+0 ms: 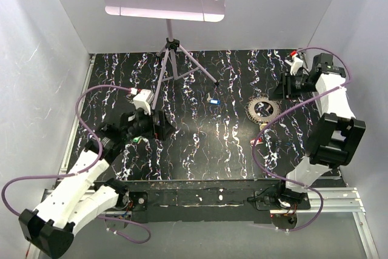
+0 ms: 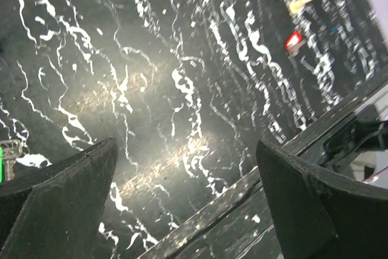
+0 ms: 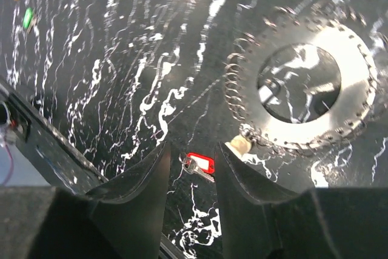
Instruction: Put the keys on the keyring
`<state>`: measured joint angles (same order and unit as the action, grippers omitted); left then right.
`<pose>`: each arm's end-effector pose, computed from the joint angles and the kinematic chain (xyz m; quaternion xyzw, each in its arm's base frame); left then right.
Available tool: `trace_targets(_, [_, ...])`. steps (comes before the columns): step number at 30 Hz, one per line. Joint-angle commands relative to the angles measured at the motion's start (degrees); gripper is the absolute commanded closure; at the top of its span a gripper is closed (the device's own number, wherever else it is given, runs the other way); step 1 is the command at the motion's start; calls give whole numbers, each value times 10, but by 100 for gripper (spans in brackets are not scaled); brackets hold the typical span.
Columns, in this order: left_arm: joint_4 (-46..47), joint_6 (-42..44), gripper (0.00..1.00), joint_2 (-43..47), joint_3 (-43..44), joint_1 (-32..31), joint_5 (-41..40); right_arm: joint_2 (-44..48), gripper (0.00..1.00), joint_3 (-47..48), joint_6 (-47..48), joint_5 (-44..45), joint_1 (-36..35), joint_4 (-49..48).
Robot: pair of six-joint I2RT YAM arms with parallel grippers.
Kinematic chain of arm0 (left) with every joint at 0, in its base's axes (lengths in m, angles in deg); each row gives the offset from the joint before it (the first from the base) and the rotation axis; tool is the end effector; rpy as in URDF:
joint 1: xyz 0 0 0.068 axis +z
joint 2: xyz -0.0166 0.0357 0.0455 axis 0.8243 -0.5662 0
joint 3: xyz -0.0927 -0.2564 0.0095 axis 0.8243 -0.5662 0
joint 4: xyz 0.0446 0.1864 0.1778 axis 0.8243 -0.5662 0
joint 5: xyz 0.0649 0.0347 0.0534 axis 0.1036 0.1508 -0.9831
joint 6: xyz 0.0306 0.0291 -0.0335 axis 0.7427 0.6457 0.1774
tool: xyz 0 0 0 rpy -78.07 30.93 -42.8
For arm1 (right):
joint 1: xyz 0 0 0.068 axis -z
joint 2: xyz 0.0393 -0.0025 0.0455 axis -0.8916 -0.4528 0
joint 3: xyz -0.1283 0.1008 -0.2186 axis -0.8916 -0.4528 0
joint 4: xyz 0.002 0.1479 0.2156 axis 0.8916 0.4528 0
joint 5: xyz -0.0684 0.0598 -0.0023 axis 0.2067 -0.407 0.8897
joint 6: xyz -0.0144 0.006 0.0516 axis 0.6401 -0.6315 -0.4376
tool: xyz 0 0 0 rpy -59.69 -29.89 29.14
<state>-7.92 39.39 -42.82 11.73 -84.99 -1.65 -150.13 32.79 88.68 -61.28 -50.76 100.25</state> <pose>0.1473 -0.0921 0.3079 0.1136 0.8483 -0.3050 0.4176 0.3312 -0.0467 0.3043 -0.1748 0.8892 0.2898 0.3078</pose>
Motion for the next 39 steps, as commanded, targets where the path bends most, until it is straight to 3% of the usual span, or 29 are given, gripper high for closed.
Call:
trace_targets(1, [-93, 106, 2, -28, 35, 14, 42, -44, 58, 31, -101, 60, 23, -32])
trace_targets(8, [7, 120, 2, -1, -46, 14, 34, -166, 59, 151, -144, 122, 25, -9])
trace_targets(23, [31, 159, 2, -54, -41, 23, 17, -402, 63, 398, -81, 140, 0, 83])
trace_targets(39, [38, 157, 2, -86, -38, 53, 39, -493, 64, 469, -72, 192, -30, 87])
